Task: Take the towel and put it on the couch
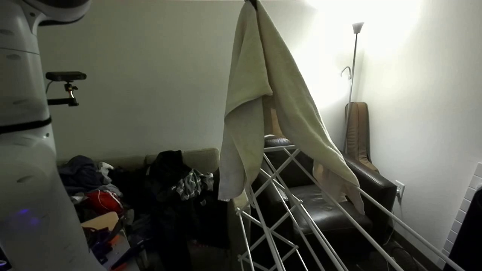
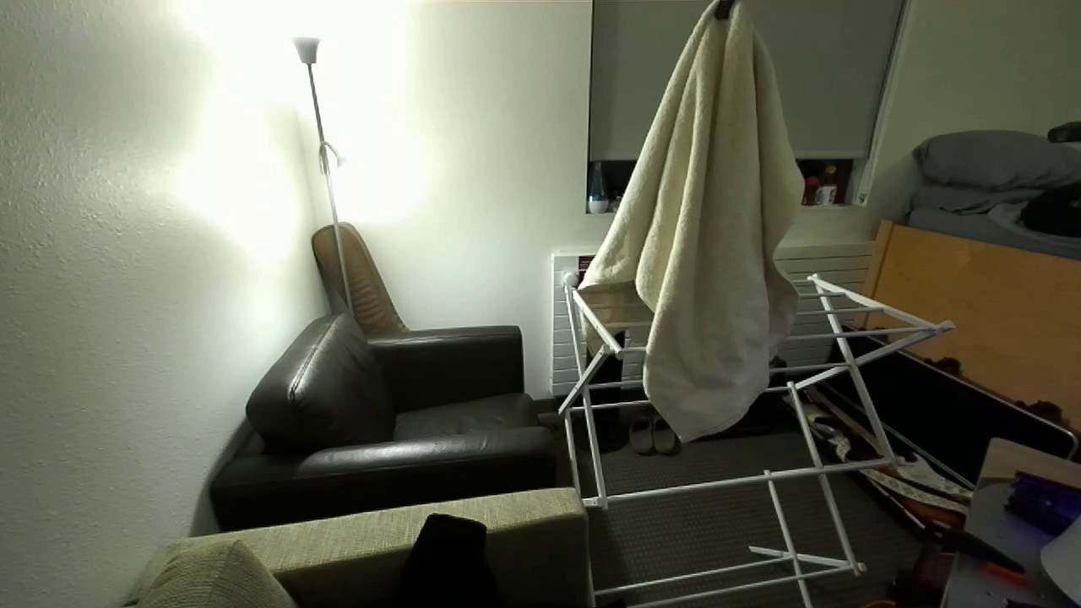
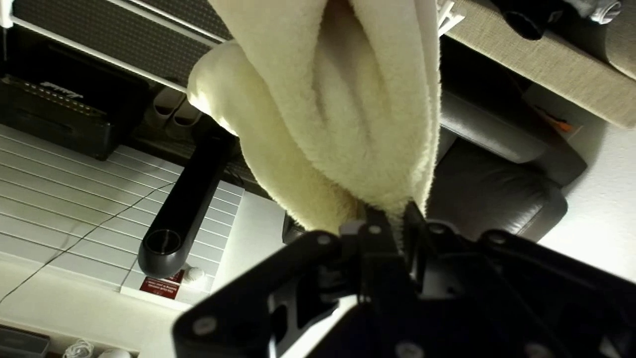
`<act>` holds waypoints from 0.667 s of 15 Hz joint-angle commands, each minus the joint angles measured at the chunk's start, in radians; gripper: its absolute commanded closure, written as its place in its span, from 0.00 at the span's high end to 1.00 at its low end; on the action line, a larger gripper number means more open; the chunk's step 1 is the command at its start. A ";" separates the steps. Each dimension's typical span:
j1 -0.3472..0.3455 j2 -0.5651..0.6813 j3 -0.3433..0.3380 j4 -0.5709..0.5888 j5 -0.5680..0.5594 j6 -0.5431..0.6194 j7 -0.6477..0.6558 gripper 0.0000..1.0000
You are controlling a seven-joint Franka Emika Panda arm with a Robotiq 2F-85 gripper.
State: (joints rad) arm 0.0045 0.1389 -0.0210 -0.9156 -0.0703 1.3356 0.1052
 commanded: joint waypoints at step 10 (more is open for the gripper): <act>0.027 -0.052 0.055 -0.127 0.100 -0.224 -0.130 0.07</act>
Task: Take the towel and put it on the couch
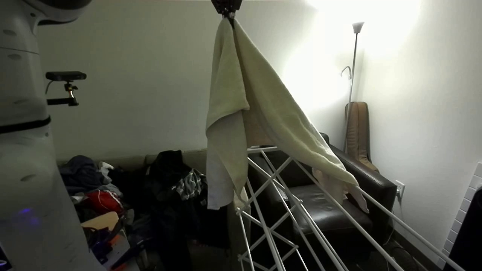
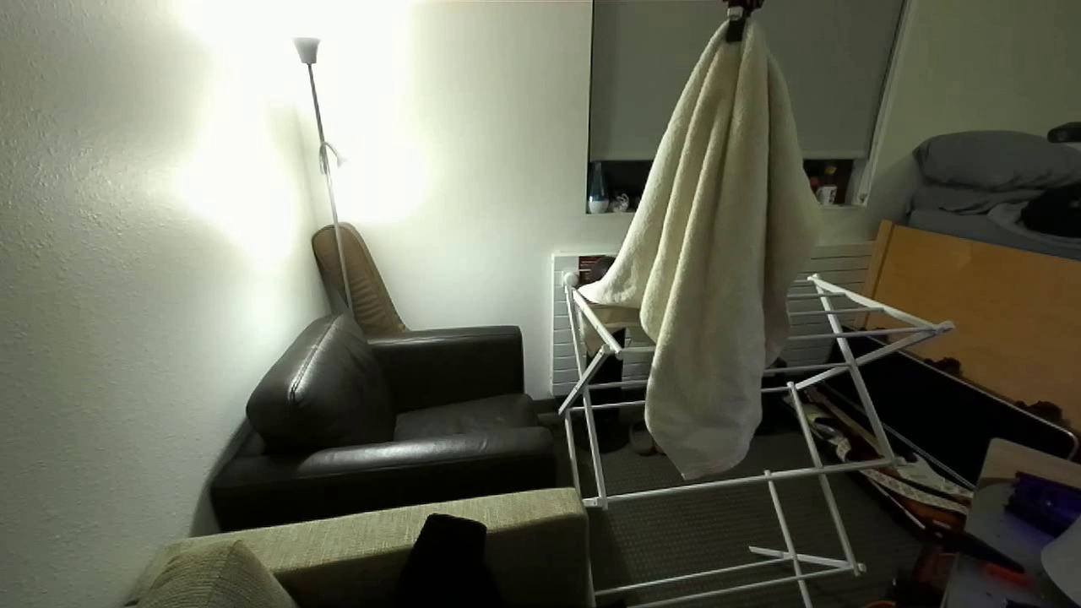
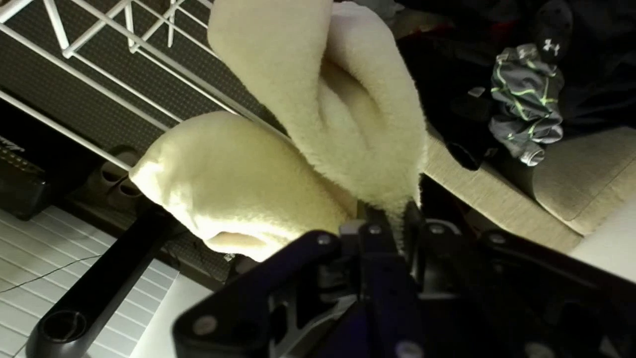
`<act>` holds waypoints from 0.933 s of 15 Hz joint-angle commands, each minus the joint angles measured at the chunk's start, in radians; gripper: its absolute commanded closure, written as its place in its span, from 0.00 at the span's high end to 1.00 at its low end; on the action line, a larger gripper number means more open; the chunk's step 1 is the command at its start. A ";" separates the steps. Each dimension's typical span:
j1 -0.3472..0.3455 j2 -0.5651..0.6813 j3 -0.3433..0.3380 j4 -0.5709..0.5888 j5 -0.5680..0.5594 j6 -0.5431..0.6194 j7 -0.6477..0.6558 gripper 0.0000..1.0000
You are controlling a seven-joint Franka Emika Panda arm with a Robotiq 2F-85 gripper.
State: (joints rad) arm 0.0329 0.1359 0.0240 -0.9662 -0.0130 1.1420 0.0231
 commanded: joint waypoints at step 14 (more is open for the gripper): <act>0.029 -0.223 0.060 -0.593 0.037 -0.065 -0.273 0.06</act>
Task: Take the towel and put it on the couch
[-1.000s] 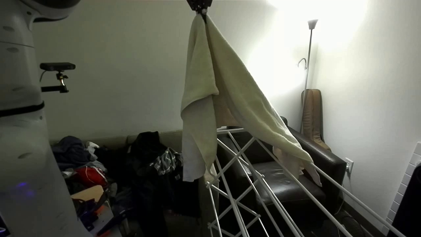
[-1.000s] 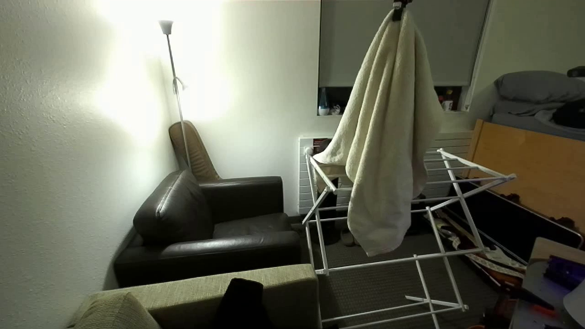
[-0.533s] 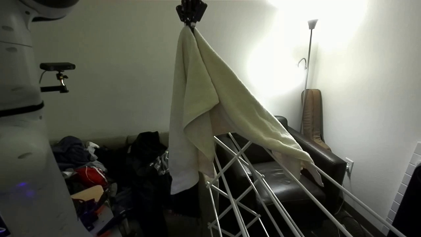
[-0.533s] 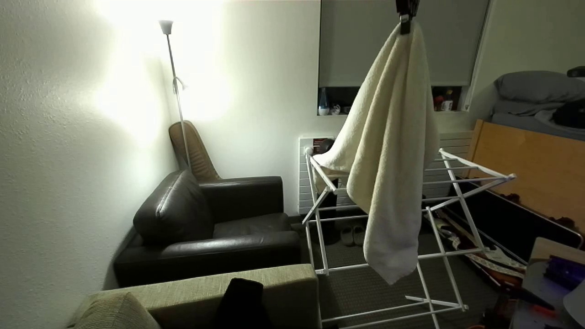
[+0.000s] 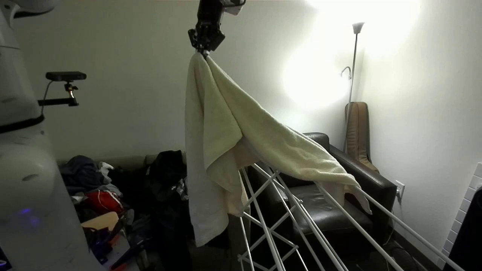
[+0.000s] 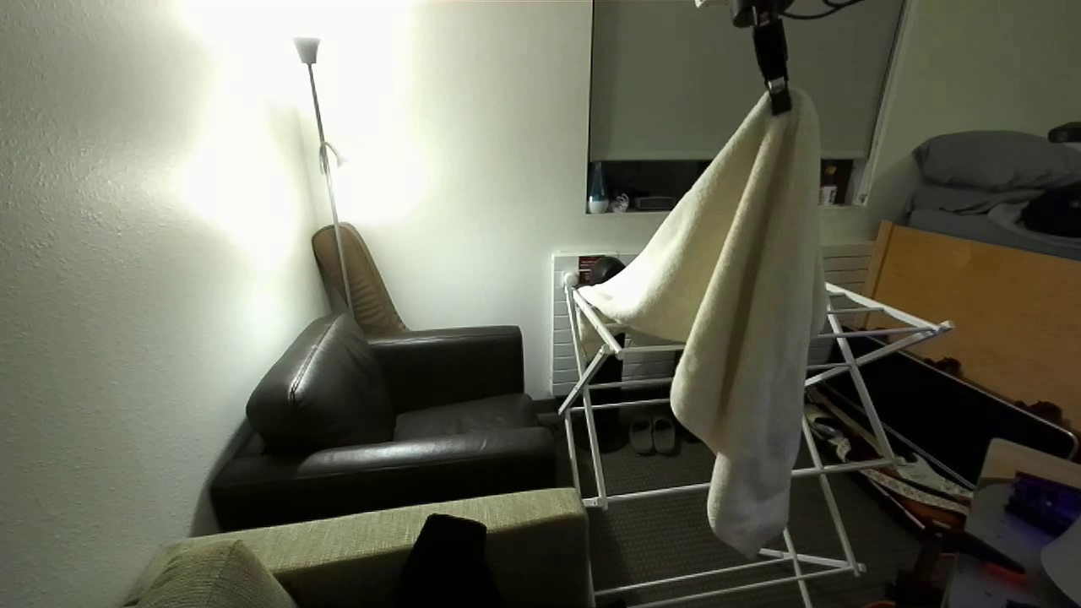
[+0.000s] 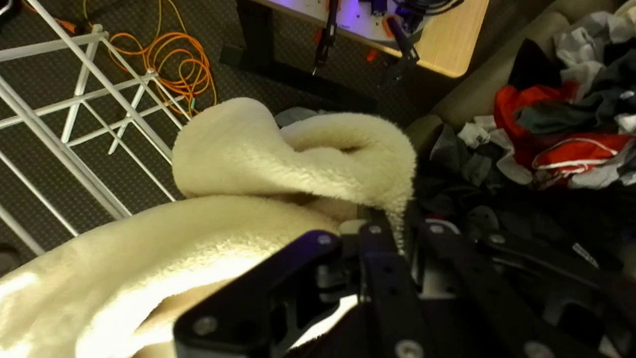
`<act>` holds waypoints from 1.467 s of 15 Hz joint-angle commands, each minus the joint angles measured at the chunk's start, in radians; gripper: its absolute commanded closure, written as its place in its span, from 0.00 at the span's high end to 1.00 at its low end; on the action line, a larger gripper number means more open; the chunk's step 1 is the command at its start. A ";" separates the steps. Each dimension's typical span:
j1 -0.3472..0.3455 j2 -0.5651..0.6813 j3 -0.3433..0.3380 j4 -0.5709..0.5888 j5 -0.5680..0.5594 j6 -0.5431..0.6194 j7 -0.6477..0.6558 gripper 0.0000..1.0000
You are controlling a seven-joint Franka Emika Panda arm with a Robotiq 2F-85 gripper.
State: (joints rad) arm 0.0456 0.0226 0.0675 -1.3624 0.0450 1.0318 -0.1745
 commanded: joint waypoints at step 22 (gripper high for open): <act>0.140 -0.275 0.029 -0.918 0.020 0.329 -0.227 0.06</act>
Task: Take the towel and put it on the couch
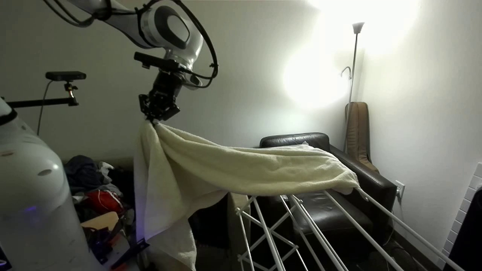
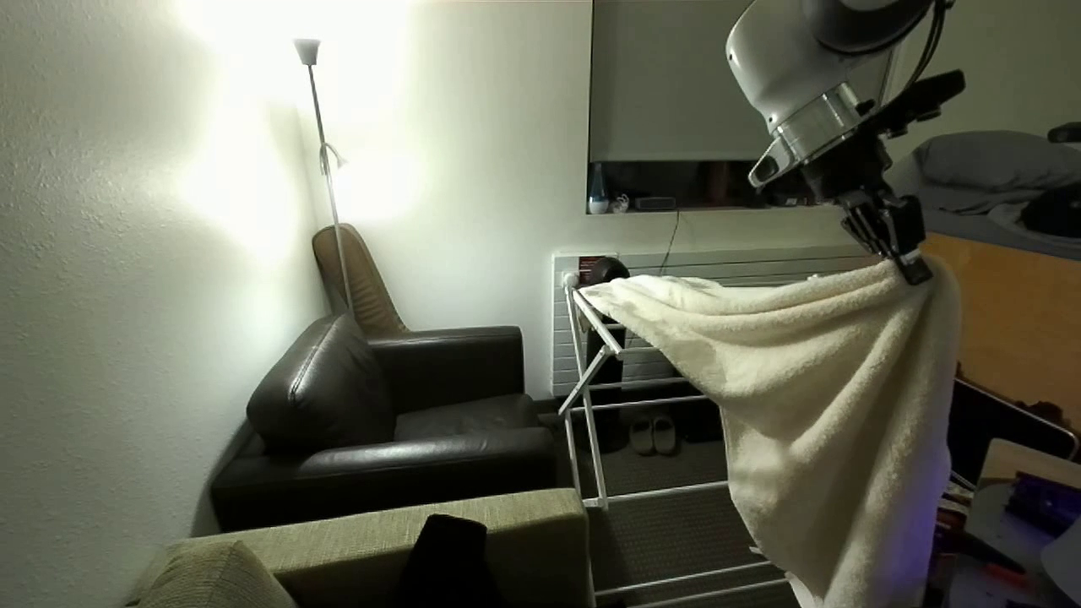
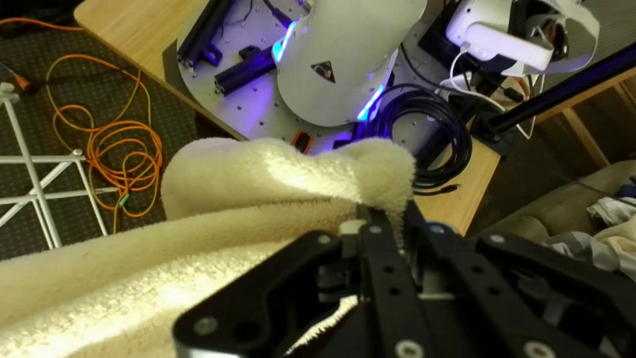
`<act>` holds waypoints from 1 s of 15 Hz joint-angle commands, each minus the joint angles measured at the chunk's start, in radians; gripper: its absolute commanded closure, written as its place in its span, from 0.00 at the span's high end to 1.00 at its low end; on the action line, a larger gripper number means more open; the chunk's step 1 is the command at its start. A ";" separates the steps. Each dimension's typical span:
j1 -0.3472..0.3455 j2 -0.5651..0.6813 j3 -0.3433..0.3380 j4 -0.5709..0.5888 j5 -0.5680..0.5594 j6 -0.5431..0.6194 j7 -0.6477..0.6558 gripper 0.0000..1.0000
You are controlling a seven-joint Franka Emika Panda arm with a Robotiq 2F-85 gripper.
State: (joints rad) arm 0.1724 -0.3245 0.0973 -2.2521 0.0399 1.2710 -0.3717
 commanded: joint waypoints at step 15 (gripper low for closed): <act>-0.075 0.250 -0.030 0.027 -0.185 0.730 0.056 0.05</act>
State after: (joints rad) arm 0.1337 0.0490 0.0834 -2.2377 -0.1099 2.0142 -0.3446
